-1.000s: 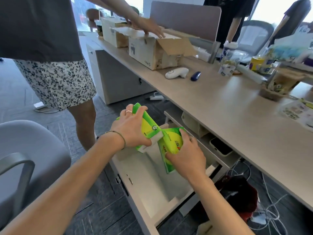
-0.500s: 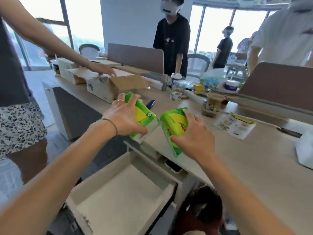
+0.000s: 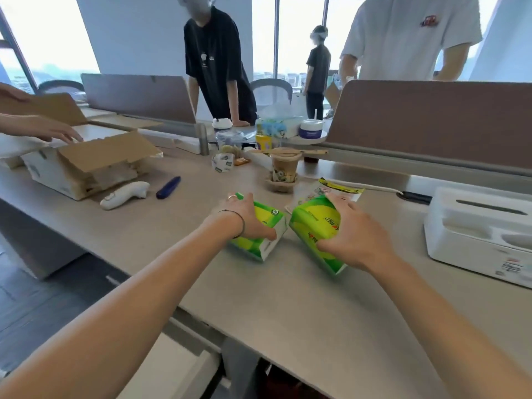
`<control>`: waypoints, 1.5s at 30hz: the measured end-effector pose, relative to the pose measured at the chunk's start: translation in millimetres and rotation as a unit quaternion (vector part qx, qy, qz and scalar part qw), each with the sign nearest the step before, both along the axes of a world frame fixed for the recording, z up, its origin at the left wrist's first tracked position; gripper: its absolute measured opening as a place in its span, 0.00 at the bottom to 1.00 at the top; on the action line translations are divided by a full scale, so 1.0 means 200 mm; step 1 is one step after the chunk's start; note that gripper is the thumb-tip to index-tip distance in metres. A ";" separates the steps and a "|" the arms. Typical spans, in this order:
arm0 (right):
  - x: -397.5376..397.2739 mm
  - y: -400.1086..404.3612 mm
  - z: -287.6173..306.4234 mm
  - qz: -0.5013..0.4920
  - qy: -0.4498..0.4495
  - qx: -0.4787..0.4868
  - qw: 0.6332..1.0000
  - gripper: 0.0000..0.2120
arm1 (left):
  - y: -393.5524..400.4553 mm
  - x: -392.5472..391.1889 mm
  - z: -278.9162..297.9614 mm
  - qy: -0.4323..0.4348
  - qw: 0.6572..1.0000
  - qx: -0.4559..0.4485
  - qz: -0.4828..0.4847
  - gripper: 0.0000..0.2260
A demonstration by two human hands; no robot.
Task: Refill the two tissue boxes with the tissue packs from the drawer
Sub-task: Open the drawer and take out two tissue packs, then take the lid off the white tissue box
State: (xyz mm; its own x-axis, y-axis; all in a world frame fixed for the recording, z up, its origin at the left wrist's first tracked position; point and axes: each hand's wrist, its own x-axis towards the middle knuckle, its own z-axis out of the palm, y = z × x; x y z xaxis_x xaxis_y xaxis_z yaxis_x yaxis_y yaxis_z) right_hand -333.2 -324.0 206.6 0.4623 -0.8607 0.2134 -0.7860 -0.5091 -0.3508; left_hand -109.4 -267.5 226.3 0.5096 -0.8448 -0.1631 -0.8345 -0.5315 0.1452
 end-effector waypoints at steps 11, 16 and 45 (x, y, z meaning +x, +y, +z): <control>-0.07 -0.38 -0.04 0.132 0.073 0.085 0.985 0.53 | -0.39 -0.10 -0.03 -0.044 0.992 0.117 0.030 0.50; -0.06 -0.44 -0.06 0.172 0.080 0.085 0.978 0.55 | -0.38 -0.11 -0.04 -0.041 0.992 0.106 0.048 0.54; -1.25 -0.50 0.11 -0.063 0.141 -0.043 0.987 0.12 | -0.67 -1.48 -0.25 0.244 0.884 -0.284 -0.282 0.30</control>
